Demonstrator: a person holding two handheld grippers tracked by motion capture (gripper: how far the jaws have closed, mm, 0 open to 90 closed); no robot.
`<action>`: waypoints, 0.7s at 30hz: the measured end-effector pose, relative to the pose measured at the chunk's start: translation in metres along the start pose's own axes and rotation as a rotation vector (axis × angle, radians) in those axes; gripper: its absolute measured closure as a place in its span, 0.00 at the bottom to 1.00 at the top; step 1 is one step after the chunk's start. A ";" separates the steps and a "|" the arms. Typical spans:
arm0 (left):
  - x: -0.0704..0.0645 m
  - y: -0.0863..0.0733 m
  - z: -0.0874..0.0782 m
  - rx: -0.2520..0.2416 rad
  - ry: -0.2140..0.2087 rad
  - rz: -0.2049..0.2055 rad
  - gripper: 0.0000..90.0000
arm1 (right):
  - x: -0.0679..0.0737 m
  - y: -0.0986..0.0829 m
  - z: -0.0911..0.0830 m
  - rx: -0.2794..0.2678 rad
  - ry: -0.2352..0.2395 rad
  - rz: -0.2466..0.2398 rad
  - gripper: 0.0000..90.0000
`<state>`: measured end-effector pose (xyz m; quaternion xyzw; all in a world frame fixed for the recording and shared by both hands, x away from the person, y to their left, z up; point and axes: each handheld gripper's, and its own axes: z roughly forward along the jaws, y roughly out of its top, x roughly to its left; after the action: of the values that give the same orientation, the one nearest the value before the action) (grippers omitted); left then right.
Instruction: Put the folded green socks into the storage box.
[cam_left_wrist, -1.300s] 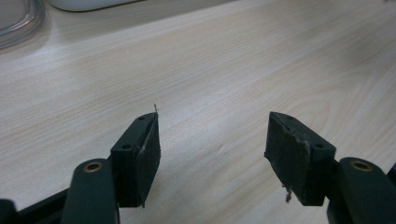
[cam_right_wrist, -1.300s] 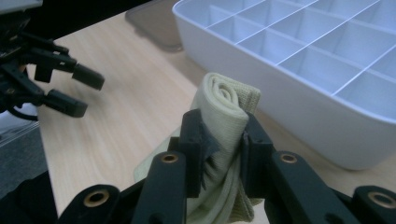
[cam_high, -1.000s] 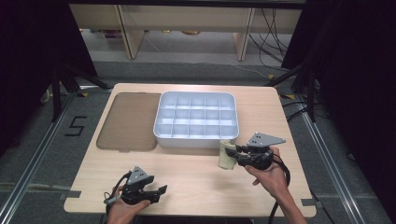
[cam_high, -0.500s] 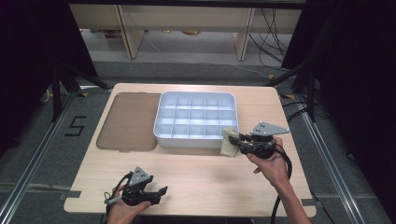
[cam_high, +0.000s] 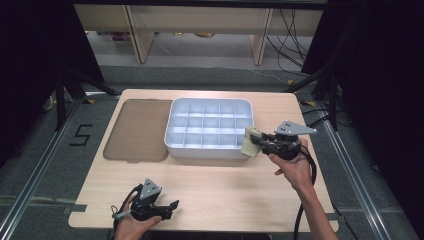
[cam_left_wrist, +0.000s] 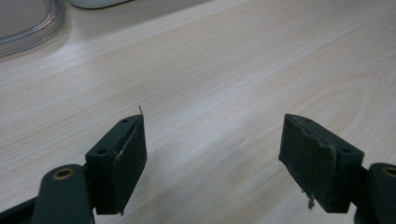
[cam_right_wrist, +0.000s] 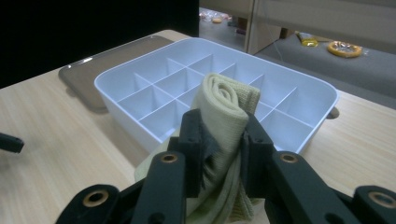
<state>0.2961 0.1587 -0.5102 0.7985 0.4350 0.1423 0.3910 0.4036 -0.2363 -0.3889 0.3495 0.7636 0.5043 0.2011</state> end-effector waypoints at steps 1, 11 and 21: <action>-0.001 0.000 0.000 -0.007 -0.005 -0.011 0.25 | -0.003 0.002 -0.001 0.016 -0.009 -0.023 0.83; -0.001 0.000 0.001 -0.007 0.004 0.008 0.24 | -0.013 0.008 0.001 0.010 -0.051 -0.018 0.83; 0.003 0.000 0.000 0.013 0.015 0.018 0.24 | -0.019 0.012 0.025 0.031 -0.072 -0.023 0.83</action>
<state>0.2975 0.1612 -0.5106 0.8037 0.4317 0.1489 0.3814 0.4366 -0.2318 -0.3891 0.3620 0.7674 0.4772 0.2289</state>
